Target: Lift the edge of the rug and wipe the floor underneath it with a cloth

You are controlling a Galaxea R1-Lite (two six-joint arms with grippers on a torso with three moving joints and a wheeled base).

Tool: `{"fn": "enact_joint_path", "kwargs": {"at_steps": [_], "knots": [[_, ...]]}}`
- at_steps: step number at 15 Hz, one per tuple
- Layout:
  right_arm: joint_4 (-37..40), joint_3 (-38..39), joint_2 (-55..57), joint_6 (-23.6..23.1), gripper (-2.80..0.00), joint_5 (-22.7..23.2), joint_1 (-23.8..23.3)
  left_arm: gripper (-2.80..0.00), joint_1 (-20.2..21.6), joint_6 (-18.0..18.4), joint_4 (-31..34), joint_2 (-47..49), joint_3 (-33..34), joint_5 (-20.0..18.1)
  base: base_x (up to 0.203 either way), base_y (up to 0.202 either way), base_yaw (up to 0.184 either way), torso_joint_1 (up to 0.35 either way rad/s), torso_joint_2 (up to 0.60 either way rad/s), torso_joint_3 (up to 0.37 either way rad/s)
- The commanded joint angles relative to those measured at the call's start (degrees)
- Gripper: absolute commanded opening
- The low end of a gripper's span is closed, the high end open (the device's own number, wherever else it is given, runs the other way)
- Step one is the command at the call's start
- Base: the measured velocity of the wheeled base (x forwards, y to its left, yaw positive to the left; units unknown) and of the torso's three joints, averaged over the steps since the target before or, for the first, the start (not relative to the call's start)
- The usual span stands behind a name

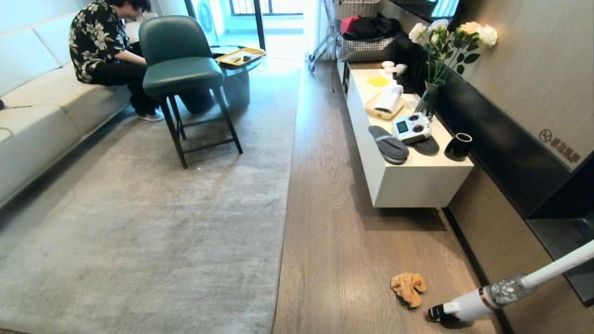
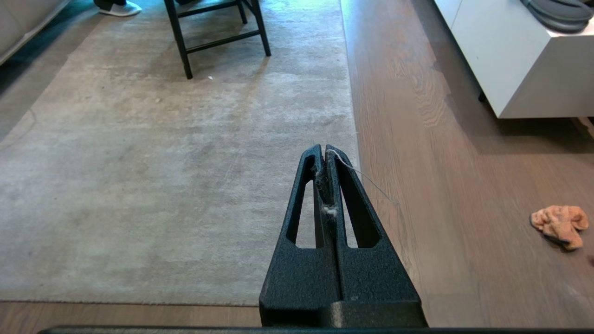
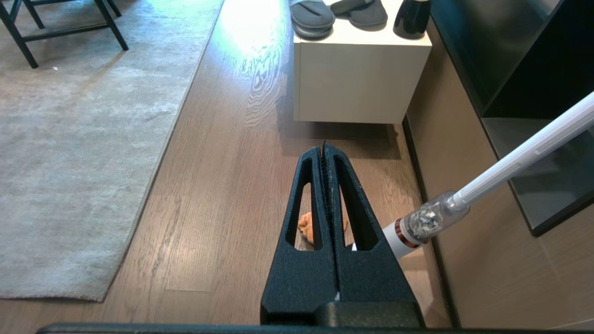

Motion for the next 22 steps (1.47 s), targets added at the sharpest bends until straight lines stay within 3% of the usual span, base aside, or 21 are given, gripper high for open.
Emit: {"fn": "enact_joint_path", "kwargs": {"at_steps": [1, 22], "knots": [[0.0, 0.0, 0.1, -0.1, -2.8, 0.0, 0.0, -2.8, 0.0, 0.0, 0.0, 0.0, 0.0, 0.0, 0.0, 0.0, 0.0, 0.105, -0.45, -0.378], [0.2, 0.0, 0.1, -2.2, -2.8, 0.1, 0.0, -2.8, 0.0, -0.1, 0.0, 0.0, 0.0, 0.0, 0.0, 0.0, 0.0, 0.182, -0.52, -0.343]]}}
